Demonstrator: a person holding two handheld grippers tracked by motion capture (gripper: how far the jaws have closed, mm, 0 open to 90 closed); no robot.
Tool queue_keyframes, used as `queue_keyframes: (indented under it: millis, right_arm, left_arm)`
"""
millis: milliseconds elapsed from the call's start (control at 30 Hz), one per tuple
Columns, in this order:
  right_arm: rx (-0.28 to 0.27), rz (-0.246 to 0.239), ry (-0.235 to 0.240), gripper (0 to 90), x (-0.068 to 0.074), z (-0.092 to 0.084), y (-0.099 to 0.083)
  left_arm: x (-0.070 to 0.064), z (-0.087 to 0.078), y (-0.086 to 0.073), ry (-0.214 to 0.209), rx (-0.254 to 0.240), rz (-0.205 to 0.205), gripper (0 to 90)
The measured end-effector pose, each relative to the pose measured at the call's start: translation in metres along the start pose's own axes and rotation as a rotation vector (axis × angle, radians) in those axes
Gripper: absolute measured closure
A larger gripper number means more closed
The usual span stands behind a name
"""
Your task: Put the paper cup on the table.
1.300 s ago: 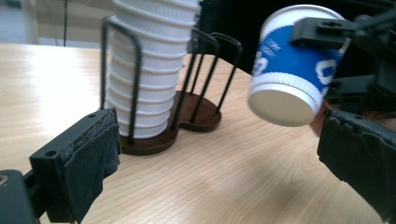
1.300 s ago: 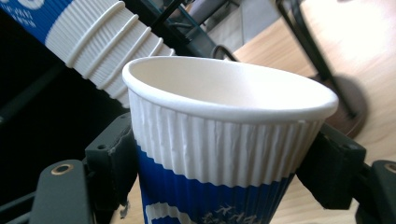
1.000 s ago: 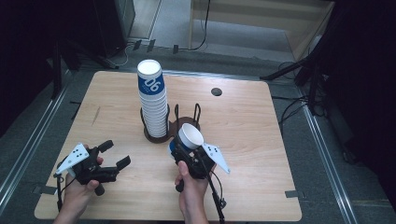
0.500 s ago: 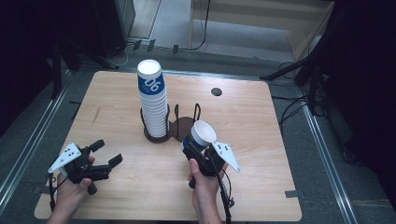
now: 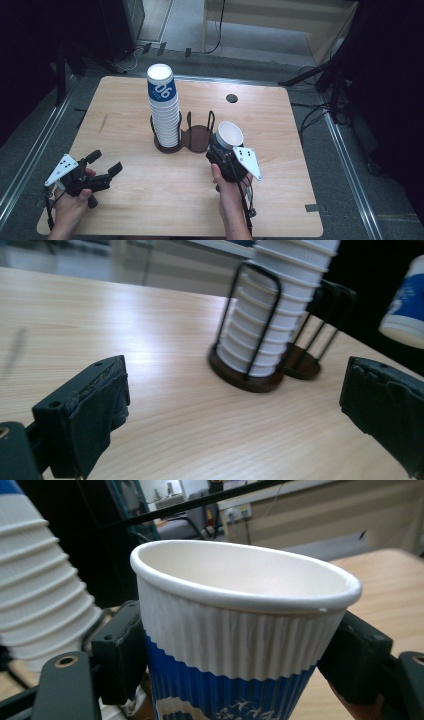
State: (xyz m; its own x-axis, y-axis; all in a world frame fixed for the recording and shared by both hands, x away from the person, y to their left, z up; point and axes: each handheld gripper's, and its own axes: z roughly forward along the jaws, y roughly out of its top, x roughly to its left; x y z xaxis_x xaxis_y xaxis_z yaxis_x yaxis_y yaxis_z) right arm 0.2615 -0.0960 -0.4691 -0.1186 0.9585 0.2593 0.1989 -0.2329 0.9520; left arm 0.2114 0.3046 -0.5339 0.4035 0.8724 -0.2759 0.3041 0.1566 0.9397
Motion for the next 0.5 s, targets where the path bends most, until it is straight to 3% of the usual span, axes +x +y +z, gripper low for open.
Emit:
queue_keyframes:
  millis: [33, 67, 300, 500]
  right_arm:
    - [0.0, 0.0, 0.0, 22.1, 0.0, 0.0, 0.0]
    - [0.005, -0.025, -0.017, 22.0, -0.004, 0.004, 0.001]
    - [0.006, -0.068, -0.058, 21.9, -0.019, 0.019, 0.004]
    - [-0.007, -0.126, -0.103, 21.9, -0.035, 0.039, 0.003]
  left_arm:
    - [0.0, 0.0, 0.0, 0.0, 0.0, 0.0, 0.3]
    - [0.004, -0.001, -0.001, 0.06, 0.0, 0.012, 0.3]
    - [0.016, -0.007, -0.004, 0.106, 0.001, 0.006, 0.3]
    - [0.028, -0.013, -0.005, 0.152, 0.072, -0.005, 0.3]
